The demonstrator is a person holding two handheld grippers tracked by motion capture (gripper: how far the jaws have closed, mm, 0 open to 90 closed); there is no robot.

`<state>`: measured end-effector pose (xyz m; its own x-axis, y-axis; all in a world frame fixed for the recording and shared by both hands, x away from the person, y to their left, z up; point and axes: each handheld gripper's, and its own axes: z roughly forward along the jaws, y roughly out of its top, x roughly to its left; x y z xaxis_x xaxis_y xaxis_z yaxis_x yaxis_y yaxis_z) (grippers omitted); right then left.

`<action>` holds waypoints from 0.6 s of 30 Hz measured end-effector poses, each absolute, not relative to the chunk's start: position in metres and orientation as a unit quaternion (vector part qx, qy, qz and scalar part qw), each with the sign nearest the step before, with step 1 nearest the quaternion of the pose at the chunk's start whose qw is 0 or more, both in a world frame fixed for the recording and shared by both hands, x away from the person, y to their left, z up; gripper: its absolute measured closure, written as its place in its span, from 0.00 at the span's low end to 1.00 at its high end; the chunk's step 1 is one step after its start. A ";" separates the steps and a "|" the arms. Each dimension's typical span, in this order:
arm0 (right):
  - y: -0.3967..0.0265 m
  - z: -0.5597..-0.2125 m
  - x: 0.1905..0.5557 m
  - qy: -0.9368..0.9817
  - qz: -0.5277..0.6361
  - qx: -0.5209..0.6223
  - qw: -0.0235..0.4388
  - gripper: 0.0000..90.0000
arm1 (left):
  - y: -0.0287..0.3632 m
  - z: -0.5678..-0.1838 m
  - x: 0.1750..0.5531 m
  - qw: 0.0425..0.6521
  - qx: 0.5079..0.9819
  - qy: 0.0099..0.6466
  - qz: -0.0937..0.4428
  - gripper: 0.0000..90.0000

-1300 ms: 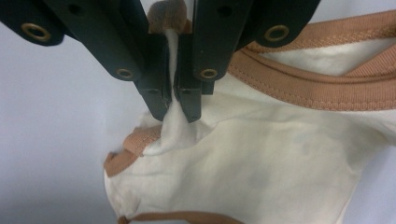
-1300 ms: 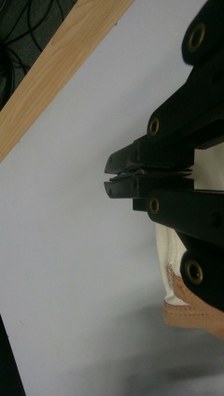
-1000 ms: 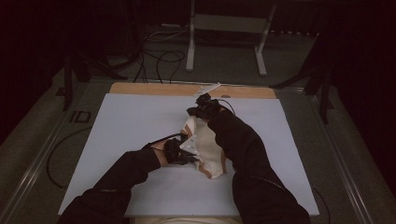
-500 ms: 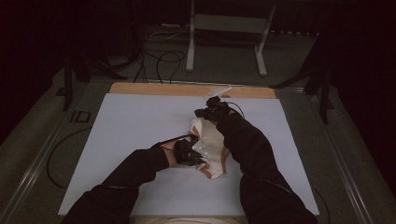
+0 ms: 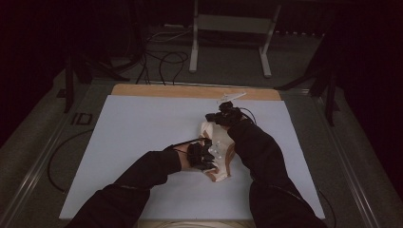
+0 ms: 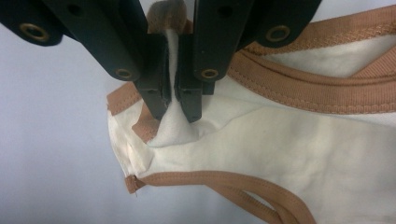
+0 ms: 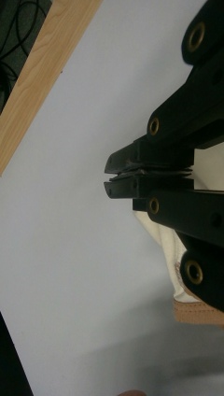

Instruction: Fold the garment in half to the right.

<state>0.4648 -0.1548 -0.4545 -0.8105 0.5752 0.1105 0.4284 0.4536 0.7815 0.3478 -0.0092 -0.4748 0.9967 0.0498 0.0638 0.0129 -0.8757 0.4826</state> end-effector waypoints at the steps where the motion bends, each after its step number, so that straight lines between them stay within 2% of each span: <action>1: -0.155 -0.455 0.465 0.848 0.431 0.296 0.085 0.97 | -0.011 -0.476 0.348 0.249 0.968 0.017 0.039 0.95; 18: -0.199 -0.480 0.467 0.833 0.434 0.330 0.090 0.97 | -0.037 -0.481 0.352 0.238 0.970 0.033 0.027 0.93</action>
